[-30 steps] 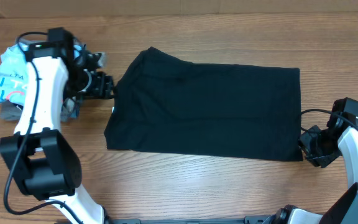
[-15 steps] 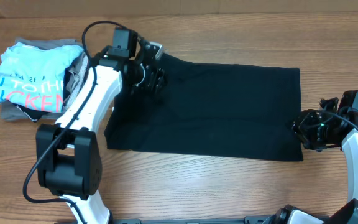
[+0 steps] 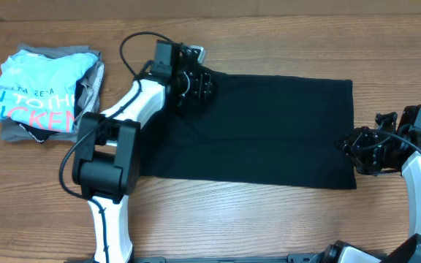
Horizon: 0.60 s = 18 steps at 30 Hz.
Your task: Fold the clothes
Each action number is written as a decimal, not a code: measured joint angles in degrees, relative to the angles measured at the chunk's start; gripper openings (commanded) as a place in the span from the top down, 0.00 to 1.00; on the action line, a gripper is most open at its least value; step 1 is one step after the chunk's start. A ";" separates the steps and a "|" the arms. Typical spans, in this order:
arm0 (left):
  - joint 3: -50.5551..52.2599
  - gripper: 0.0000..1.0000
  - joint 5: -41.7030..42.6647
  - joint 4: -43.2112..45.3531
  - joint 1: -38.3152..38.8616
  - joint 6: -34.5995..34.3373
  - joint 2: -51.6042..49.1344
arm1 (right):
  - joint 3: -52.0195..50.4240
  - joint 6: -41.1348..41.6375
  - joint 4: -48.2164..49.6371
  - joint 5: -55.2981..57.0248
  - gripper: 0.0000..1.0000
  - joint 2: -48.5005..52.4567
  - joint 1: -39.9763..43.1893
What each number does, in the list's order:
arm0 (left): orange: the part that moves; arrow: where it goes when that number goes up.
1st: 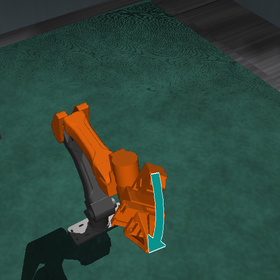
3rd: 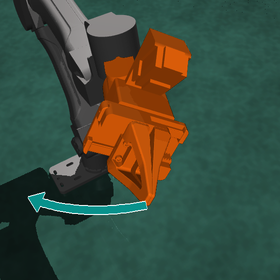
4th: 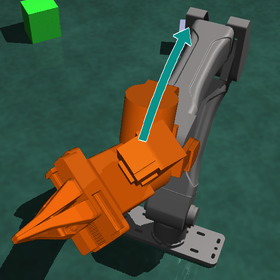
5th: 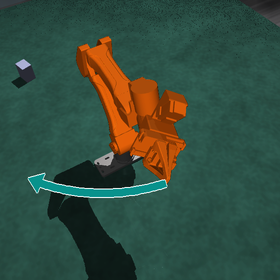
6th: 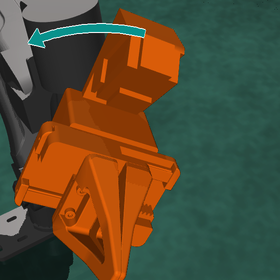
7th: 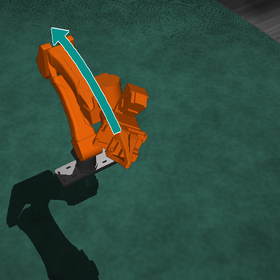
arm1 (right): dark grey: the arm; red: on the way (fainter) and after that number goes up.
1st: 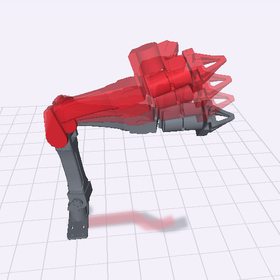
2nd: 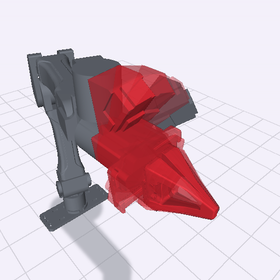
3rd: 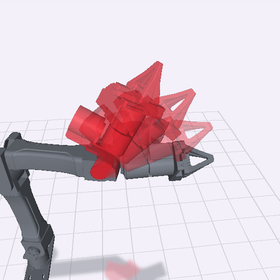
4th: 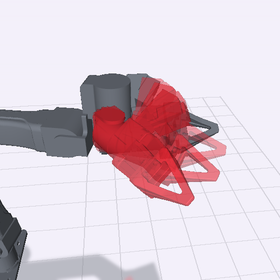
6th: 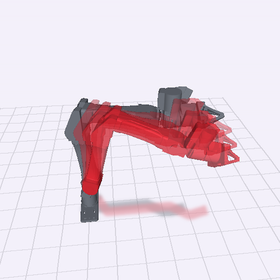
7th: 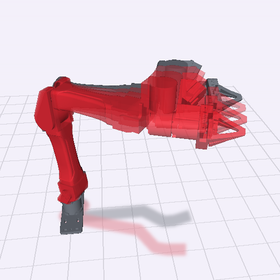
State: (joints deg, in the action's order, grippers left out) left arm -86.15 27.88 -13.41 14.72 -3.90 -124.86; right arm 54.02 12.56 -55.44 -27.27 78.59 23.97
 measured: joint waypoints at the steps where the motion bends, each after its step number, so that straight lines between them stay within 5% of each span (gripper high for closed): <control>1: 0.00 0.37 -0.42 0.13 0.46 0.76 -0.48 | 0.00 0.04 -0.20 0.00 0.56 0.00 0.00; 7: 0.00 0.39 -8.17 -0.11 2.58 5.90 -1.33 | 0.00 -0.15 -0.61 -0.02 0.56 0.00 0.00; 13: -0.02 0.52 -10.62 1.62 2.84 8.76 -3.21 | 0.00 -0.22 -0.66 0.02 0.56 0.00 0.00; 16: -0.02 0.26 -10.97 1.90 2.84 9.35 -3.32 | 0.00 -0.17 -0.68 0.04 0.56 0.00 0.00; 18: -0.42 0.17 -10.47 1.16 3.02 9.77 -3.32 | 0.00 -0.20 -0.68 0.39 0.57 0.00 -0.02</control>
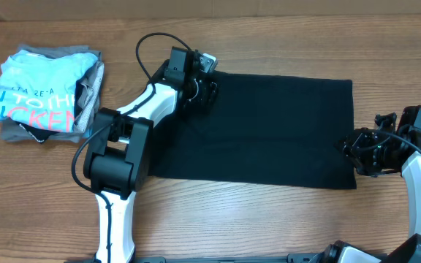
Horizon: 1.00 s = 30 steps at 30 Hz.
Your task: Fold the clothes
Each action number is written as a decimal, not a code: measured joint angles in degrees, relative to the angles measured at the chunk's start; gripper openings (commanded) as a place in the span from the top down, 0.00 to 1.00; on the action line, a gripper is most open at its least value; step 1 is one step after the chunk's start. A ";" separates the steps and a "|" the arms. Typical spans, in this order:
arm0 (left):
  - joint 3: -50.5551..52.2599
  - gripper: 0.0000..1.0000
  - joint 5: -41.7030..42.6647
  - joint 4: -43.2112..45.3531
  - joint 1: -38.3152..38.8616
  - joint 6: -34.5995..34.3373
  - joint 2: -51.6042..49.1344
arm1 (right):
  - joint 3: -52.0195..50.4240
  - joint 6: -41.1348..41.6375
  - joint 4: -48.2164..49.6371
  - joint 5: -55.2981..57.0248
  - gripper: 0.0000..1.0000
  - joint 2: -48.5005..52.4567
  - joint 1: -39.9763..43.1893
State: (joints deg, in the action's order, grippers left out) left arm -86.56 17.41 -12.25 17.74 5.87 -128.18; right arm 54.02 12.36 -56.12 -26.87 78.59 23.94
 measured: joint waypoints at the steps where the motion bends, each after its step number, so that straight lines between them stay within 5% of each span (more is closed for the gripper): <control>1: -0.63 0.14 -0.17 -1.07 0.22 0.09 0.02 | 0.00 0.00 0.02 0.22 0.57 0.00 0.02; 4: -2.75 0.09 -0.48 -5.92 0.13 0.28 0.48 | 0.00 0.00 0.68 0.59 0.57 0.00 0.00; 9: -7.15 0.19 -1.01 -17.59 -2.01 0.85 6.51 | 0.00 0.63 -0.87 1.46 0.54 0.00 0.02; 12: -9.88 0.44 -3.08 -29.70 -3.58 2.47 14.82 | 0.00 4.33 -4.02 6.03 0.44 0.00 0.00; 15: -11.13 0.68 -5.77 -41.75 -5.09 1.51 22.25 | 0.04 7.93 -6.40 13.20 0.58 0.02 0.00; 18: -11.87 0.88 -7.13 -57.18 -8.50 -2.01 24.81 | 0.02 10.12 -6.99 17.38 0.58 1.09 0.00; 23: -4.57 0.96 -6.23 -61.33 -15.56 -4.72 24.55 | -3.76 11.04 -5.09 18.32 0.55 4.74 0.00; 30: 12.11 0.96 -2.95 -51.71 -18.86 -6.10 24.02 | -12.50 10.99 6.86 16.06 0.96 7.17 0.00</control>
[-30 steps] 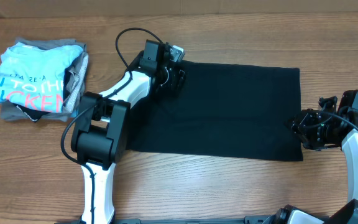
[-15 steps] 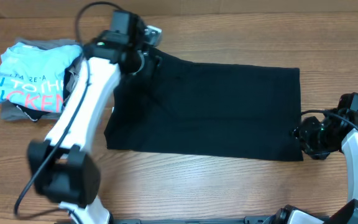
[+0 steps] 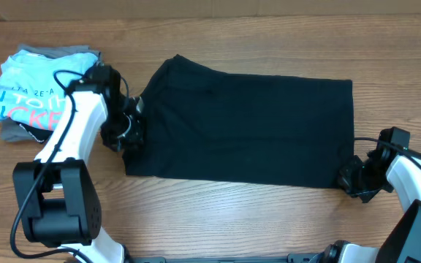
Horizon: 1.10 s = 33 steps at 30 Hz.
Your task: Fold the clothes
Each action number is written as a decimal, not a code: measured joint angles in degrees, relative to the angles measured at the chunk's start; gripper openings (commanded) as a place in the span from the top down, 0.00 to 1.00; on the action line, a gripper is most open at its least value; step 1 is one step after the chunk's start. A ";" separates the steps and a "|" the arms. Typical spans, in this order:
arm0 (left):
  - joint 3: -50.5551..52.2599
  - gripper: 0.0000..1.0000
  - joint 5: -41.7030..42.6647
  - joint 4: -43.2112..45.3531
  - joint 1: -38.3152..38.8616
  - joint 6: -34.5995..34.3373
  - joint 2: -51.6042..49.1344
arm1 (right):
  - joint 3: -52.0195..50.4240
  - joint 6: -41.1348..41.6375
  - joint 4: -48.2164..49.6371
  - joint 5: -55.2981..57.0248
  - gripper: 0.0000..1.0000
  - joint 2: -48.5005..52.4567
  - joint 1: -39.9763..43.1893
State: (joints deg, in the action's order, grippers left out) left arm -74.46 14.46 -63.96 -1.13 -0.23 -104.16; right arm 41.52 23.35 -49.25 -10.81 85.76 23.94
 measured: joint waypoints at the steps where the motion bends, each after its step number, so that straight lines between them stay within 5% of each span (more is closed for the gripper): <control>1: 2.84 0.96 0.31 3.17 0.02 -0.15 -0.04 | -0.57 0.24 1.29 -0.59 0.96 0.02 0.00; 9: 20.35 0.96 0.26 22.84 -0.44 -7.61 3.13 | -2.05 1.95 -1.97 0.66 0.96 0.02 0.02; 18: 22.53 0.96 -0.35 10.86 -13.09 -11.80 4.13 | -2.16 4.90 -10.19 1.97 0.96 -0.55 0.07; 19: 23.10 0.96 -0.68 9.84 -14.71 -11.78 4.52 | -2.16 4.94 -10.25 1.77 0.90 -0.63 0.04; 22: 24.63 0.87 -4.94 8.28 -18.32 -11.19 6.86 | -2.16 5.25 -9.29 2.64 0.71 -0.63 0.24; 26: 24.65 0.82 -7.26 6.47 -18.32 -9.86 12.79 | -0.96 4.79 -10.64 2.82 0.66 -0.72 0.24; 33: 11.67 0.50 2.03 5.79 -10.25 -3.78 21.35 | 13.03 0.63 -14.32 -3.34 0.53 -2.91 0.28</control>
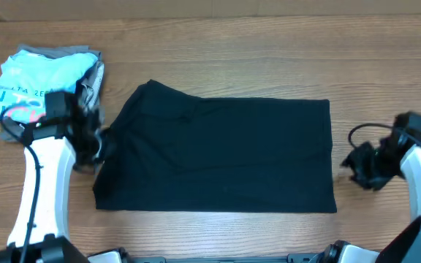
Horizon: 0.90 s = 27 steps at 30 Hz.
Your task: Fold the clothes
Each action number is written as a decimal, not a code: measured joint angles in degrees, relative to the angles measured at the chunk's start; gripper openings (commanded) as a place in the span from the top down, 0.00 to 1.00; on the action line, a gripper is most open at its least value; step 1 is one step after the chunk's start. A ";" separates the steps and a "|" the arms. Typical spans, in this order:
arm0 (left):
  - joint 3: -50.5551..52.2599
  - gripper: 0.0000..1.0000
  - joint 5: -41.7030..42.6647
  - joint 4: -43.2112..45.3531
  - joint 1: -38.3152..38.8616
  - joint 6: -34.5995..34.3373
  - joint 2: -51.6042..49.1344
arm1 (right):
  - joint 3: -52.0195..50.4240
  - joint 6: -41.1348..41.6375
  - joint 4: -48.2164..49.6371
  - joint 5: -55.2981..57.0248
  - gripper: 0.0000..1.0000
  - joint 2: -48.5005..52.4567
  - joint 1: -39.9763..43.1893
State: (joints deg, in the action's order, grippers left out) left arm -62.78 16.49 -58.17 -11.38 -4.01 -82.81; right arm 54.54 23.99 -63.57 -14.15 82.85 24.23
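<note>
A black garment (218, 153) lies spread flat across the middle of the table in the overhead view. My left gripper (98, 150) sits at its left edge, and its dark fingers seem shut on the cloth there. My right gripper (351, 166) is just off the garment's right edge. A strip of bare table separates it from the cloth, and nothing is in it. Its fingers are small and dark, and they look open.
A stack of folded clothes (42, 91), with a light blue printed shirt on top, lies at the far left, close behind my left arm (42, 183). The right arm reaches in from the lower right.
The garment has shifted left: its right edge now lies well short of my right gripper. The left gripper is further left and lower, still at the left edge. My right gripper is off the lower right corner.
My left gripper was on the garment's far left corner and my right gripper at its right edge. Then the left was at the left edge and the right at the lower right corner. Now the cloth lies further left, flatter, clear of the right gripper.
</note>
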 measured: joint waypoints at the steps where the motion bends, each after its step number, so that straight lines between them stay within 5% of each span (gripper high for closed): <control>1: -1.70 0.44 1.81 1.92 2.32 1.31 0.22 | 1.86 -1.27 0.66 -2.27 0.51 -0.20 0.00; 6: -4.85 0.28 3.02 14.16 17.29 4.98 -0.72 | 4.09 -4.50 3.87 -8.33 0.49 -0.31 -0.26; 11: -5.03 0.32 1.09 25.90 26.03 5.79 -10.88 | 4.07 -5.60 3.93 -10.54 0.49 -0.31 -0.28; 20: -6.69 0.40 -3.93 37.75 27.10 6.03 -27.10 | 4.07 -6.47 3.21 -11.10 0.48 -0.31 -0.28; 27: -8.11 0.52 -6.47 37.59 27.04 6.16 -30.82 | 4.07 -7.15 3.56 -10.93 0.48 -0.31 -0.28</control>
State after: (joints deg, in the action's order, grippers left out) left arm -70.89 10.02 -20.58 15.66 2.15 -113.62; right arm 58.61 16.84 -60.01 -25.08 82.54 23.94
